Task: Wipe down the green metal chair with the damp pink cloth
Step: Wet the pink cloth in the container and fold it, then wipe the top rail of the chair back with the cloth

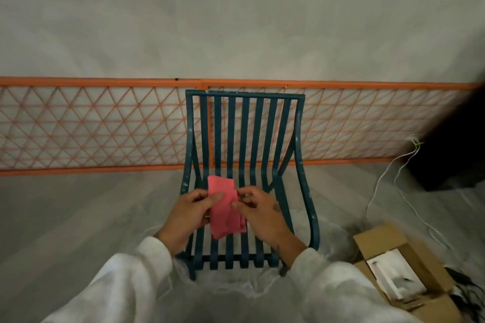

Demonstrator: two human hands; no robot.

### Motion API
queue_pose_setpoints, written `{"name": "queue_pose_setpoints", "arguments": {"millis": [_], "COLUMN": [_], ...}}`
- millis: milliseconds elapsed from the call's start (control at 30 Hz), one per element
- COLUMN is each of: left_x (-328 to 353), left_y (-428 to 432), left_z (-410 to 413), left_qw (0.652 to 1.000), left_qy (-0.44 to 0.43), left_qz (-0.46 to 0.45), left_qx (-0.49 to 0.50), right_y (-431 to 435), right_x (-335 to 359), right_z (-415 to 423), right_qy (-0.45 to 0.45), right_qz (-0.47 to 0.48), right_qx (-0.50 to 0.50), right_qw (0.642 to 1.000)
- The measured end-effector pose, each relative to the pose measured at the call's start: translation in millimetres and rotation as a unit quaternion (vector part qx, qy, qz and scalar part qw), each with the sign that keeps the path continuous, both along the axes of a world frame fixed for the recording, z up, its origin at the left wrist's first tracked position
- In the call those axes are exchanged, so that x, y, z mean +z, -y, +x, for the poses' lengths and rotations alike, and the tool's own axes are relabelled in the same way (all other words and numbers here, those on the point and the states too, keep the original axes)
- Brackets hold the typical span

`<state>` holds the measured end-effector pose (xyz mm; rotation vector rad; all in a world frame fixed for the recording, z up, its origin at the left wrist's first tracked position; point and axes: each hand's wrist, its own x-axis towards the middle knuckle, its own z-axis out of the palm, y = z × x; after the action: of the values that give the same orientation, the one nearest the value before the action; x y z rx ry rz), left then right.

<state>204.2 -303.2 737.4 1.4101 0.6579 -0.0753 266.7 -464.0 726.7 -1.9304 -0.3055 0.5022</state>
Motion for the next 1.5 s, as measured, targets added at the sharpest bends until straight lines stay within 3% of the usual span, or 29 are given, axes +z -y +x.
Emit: {"name": "queue_pose_setpoints", "arguments": {"millis": [433, 700, 900, 1100, 1267, 1500], "left_x": [1, 13, 26, 38, 45, 51], "left_y": [12, -5, -14, -4, 6, 15], "left_z": [19, 36, 59, 79, 102, 152], "left_qw": [0.999, 0.997, 0.994, 0.988, 0.984, 0.984], "left_qy": [-0.018, 0.018, 0.041, 0.056, 0.069, 0.067], "left_qz": [0.001, 0.036, 0.006, -0.024, -0.037, -0.023], "left_qx": [-0.034, -0.065, -0.102, -0.140, -0.160, -0.166], "right_y": [18, -6, -30, -25, -14, 0], "right_x": [-3, 15, 36, 27, 33, 36], "right_z": [-1, -7, -6, 5, 25, 85], "right_qy": [0.000, 0.116, 0.199, 0.118, 0.107, 0.086], "right_qz": [-0.007, -0.025, -0.054, 0.006, 0.055, 0.051], "right_qx": [-0.043, -0.074, -0.091, -0.165, -0.187, -0.155], "right_qw": [0.999, 0.990, 0.974, 0.979, 0.975, 0.983]}}
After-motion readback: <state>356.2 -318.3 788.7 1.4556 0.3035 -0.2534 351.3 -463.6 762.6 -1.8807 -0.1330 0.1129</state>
